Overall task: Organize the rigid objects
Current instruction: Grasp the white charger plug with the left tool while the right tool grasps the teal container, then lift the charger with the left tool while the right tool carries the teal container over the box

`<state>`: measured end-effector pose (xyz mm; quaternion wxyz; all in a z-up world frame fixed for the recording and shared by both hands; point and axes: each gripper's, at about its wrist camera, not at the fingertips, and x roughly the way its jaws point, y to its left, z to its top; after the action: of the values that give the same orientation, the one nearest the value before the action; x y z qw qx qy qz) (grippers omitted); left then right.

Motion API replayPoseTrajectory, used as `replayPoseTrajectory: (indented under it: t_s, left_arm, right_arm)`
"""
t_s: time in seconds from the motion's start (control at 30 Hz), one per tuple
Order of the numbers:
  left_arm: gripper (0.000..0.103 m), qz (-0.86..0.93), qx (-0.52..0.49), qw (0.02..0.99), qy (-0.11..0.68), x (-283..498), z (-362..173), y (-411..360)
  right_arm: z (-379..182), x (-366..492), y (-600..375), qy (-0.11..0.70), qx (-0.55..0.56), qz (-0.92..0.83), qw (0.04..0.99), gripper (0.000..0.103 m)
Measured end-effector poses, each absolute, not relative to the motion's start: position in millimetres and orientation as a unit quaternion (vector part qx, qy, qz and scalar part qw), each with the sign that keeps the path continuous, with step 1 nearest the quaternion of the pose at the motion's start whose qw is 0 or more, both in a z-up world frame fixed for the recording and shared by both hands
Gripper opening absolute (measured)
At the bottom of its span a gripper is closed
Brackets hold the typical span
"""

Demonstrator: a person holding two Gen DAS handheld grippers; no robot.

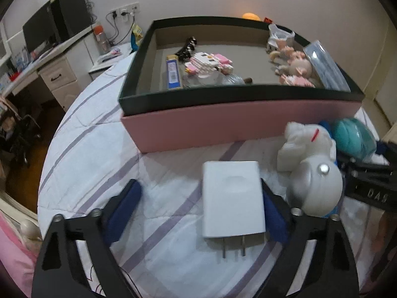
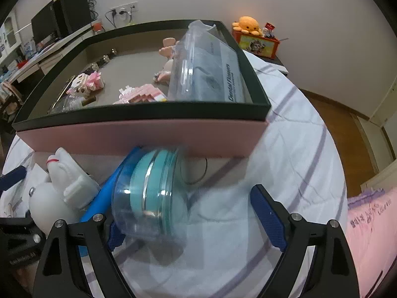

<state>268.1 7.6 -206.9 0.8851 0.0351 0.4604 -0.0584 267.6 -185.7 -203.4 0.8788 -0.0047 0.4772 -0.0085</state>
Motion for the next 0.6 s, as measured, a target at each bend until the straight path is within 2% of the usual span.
replayPoseTrajectory:
  t_s: [0.03,0.1,0.13,0.17,0.2,0.53,0.57,0.6]
  left_arm:
    - [0.08,-0.055,0.035,0.886,0.46,268.4,-205.9,8.6]
    - [0.064,-0.054,0.035,0.886,0.46,267.3,-204.2,10.1]
    - [0.057,-0.056,0.033,0.885,0.46,265.9,-202.5,11.0]
    - [0.044,-0.055,0.033,0.885,0.46,263.9,-201.0,11.5]
    - [0.041,-0.053,0.033,0.885,0.461,262.2,-199.4,12.2]
    - [0.041,-0.048,0.038,0.884,0.464,254.1,-199.6,17.3]
    - [0.042,-0.046,0.042,0.884,0.464,253.7,-199.8,15.9]
    - [0.047,-0.043,0.042,0.884,0.463,252.9,-199.8,15.5]
  right_arm:
    - [-203.0,266.8,-185.0,0.476,-0.006,-0.005,0.879,0.085]
    - [-198.2,260.7,-178.3,0.472,-0.007,0.02,0.882,0.059]
    - [-195.9,258.2,-175.7,0.471,-0.005,0.032,0.882,0.051]
    - [-194.5,257.1,-174.3,0.472,-0.003,0.04,0.881,0.038]
    - [-194.2,255.1,-171.4,0.473,-0.005,0.042,0.88,0.038]
    - [-195.9,224.6,-175.6,0.482,-0.006,0.063,0.874,0.038]
    - [-196.9,225.7,-175.4,0.482,-0.01,0.064,0.874,0.038]
    - [-197.9,230.2,-173.8,0.482,-0.018,0.063,0.874,0.04]
